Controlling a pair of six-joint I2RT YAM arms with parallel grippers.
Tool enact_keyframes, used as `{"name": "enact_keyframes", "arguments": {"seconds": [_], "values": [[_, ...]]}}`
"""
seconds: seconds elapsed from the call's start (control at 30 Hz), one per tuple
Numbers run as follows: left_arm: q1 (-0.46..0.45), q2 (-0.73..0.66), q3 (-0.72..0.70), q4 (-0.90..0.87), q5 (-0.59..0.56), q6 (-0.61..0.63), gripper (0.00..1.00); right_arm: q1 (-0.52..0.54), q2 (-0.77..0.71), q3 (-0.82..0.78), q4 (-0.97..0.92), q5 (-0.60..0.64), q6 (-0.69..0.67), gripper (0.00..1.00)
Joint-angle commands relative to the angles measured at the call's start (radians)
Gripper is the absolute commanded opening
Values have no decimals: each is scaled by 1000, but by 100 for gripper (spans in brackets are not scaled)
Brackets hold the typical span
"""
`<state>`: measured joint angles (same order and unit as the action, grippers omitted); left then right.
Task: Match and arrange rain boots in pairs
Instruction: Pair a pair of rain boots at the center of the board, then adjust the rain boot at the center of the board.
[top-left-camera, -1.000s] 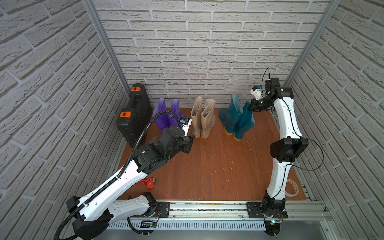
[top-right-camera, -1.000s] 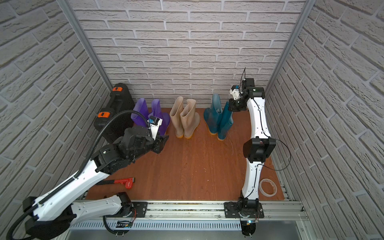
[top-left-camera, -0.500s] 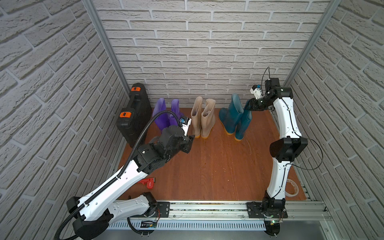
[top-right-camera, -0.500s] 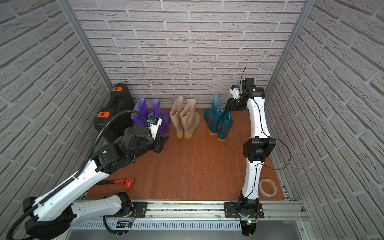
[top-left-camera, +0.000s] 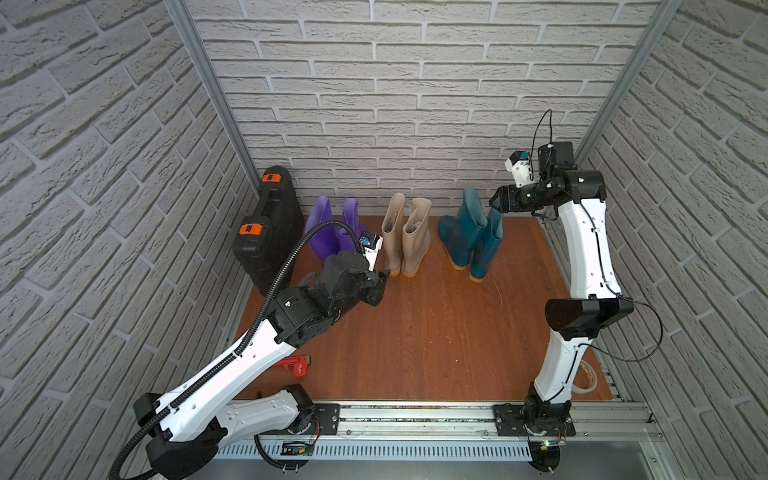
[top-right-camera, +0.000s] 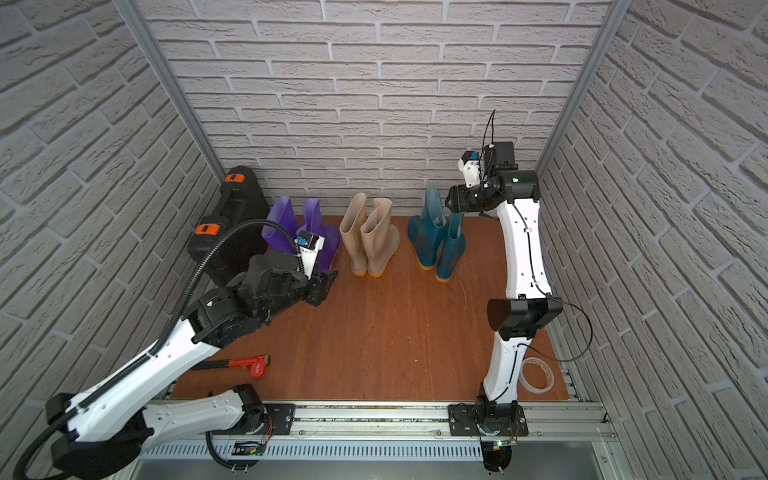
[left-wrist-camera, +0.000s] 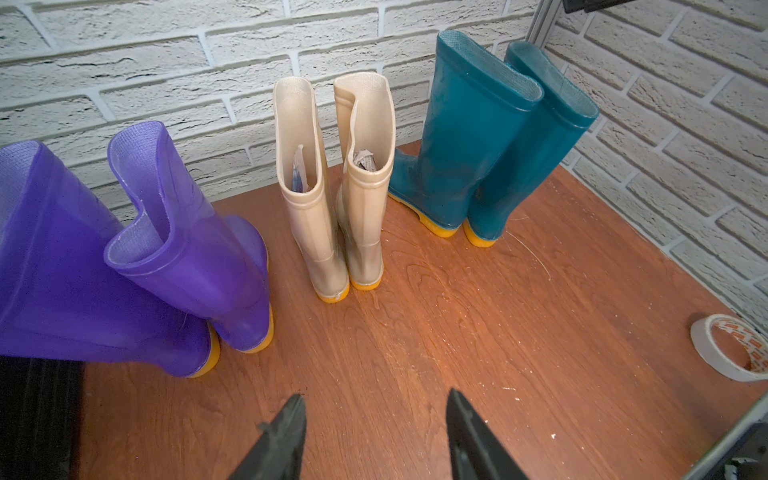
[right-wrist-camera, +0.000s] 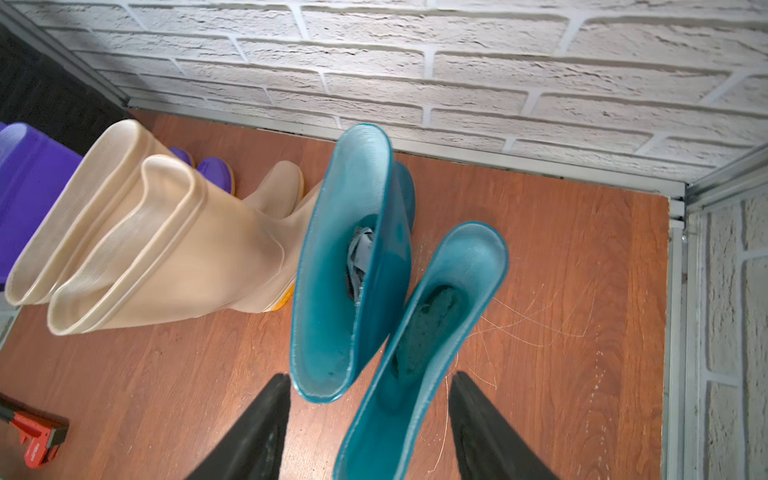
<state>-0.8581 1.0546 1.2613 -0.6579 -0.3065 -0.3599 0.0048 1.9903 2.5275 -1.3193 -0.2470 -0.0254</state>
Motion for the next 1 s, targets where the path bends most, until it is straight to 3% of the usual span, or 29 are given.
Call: {"name": "enact_keyframes", "arguments": {"seconds": [0.0, 0.27, 0.67, 0.83, 0.97], "values": [[6, 5, 8, 46, 12, 7, 55, 30, -5, -11, 23, 24, 15, 67], [6, 3, 7, 44, 18, 3, 55, 92, 44, -11, 40, 65, 18, 73], [7, -3, 2, 34, 20, 1, 55, 139, 118, -11, 49, 156, 26, 73], [8, -11, -1, 32, 20, 1, 55, 150, 129, -10, 49, 177, 42, 65], [10, -24, -8, 32, 22, 1, 54, 160, 138, -12, 41, 193, 71, 47]]}}
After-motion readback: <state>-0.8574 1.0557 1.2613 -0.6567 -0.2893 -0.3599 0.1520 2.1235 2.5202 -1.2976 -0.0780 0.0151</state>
